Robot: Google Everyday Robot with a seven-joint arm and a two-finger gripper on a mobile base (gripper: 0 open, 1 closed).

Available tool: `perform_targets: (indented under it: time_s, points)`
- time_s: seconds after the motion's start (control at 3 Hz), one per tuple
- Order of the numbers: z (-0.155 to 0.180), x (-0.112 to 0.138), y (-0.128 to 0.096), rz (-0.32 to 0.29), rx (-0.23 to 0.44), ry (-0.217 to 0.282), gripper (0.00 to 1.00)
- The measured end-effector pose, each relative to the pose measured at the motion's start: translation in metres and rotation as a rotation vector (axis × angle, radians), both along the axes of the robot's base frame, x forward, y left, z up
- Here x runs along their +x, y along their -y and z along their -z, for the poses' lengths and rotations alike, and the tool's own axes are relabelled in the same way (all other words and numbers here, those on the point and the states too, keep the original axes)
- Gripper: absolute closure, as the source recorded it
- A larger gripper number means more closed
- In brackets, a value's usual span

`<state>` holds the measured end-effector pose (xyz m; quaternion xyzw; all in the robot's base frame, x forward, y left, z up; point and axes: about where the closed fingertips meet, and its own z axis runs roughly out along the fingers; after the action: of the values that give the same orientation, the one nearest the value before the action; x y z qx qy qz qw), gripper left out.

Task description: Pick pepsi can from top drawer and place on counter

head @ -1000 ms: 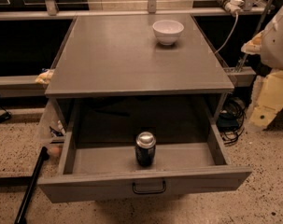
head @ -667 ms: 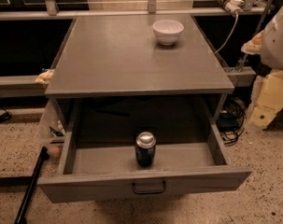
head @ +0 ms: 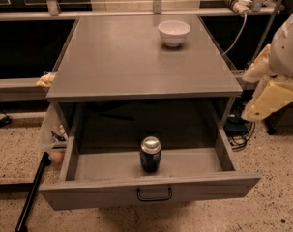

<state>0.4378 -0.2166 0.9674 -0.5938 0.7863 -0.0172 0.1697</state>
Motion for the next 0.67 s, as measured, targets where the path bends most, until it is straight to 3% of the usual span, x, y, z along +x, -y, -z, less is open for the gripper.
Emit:
perform_targets:
  time_s: [0.33,0.67]
  points:
    - [0.006,0.000,0.003,-0.021,-0.004,0.050,0.65]
    - [0.031,0.004,-0.002,-0.076,0.046,0.115,0.89]
